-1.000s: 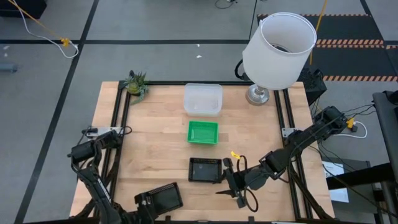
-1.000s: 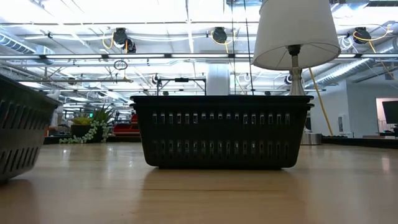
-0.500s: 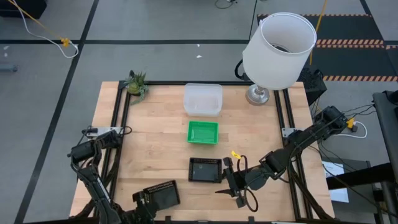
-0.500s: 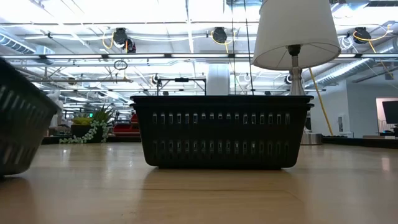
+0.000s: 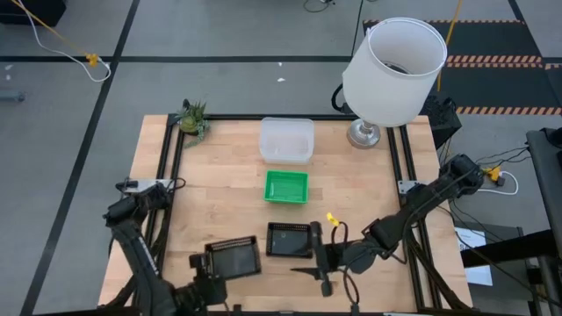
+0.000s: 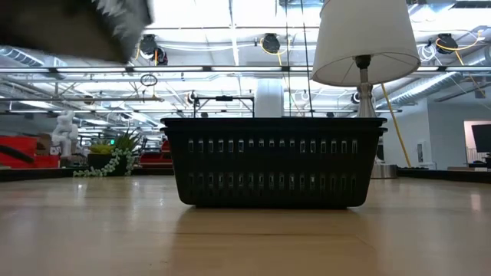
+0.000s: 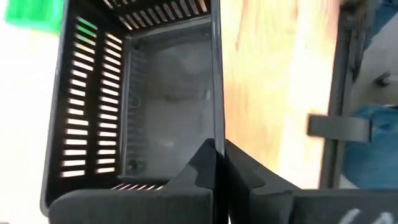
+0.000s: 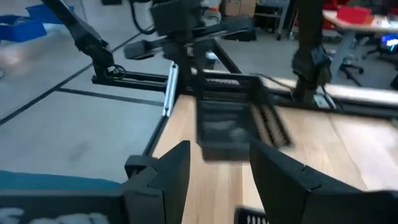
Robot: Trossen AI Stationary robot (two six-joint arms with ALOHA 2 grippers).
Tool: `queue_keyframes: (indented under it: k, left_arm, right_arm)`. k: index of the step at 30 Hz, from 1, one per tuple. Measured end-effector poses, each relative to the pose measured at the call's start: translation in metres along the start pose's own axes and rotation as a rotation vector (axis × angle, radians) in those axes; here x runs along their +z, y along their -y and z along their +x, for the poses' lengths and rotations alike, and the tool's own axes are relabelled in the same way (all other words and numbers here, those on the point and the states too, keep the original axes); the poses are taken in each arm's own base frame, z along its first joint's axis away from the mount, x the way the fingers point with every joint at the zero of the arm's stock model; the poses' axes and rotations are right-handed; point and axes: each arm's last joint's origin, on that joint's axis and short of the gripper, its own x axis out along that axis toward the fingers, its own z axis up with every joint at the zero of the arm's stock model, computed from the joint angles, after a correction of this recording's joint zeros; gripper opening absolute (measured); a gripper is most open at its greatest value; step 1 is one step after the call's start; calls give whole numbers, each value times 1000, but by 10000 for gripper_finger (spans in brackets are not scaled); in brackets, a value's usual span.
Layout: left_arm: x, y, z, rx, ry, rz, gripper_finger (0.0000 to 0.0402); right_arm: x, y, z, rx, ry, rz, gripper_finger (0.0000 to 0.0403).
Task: Stack baskets by color
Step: Stack the left black bin on top of the right black bins
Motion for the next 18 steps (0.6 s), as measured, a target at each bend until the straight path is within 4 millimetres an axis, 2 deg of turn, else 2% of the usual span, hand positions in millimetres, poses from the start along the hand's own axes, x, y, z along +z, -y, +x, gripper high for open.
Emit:
queue_keyframes:
  k: [4,9,14,18]
  left_arm:
    - [35,-20,-6,-3,3,67,14]
    - [71,-44,1,1,21,143,7]
    - [95,-57,14,-1,47,169,17]
    - [105,-59,19,-22,87,189,7]
  right_arm:
    - [5,-12,19,3,-14,-76,160]
    - [5,-21,40,-2,-44,-153,177]
    - [-1,-15,49,-70,-80,-172,200]
    - [-6,-6,51,-126,-145,-170,199]
